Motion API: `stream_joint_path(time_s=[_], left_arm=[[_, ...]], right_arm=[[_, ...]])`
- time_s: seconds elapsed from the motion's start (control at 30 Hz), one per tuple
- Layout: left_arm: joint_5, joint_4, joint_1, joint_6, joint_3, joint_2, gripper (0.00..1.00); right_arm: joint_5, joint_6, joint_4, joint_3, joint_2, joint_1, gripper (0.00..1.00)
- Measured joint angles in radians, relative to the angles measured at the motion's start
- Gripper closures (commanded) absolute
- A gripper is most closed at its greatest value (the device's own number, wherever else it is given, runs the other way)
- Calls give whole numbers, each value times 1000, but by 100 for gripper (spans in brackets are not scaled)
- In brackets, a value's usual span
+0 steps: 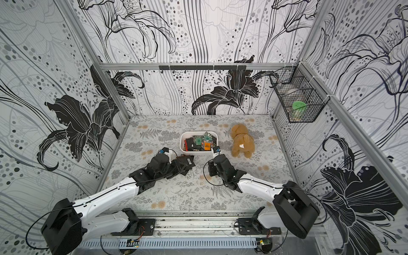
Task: Put the tea bags into the storage box
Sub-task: Pick up the tea bag from the center of the board, then place the tea bag in the storage box.
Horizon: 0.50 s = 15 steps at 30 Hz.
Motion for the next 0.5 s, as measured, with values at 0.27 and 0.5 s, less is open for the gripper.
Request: stream_joint_path(time_s=[0.27, 0.5], left_arm=[[-101, -119, 21, 135, 378, 277, 100], [-126, -187, 56, 229, 660, 611, 100]], right_arm=[[51, 5, 2, -13, -64, 0, 55], [59, 10, 3, -35, -80, 0, 54]])
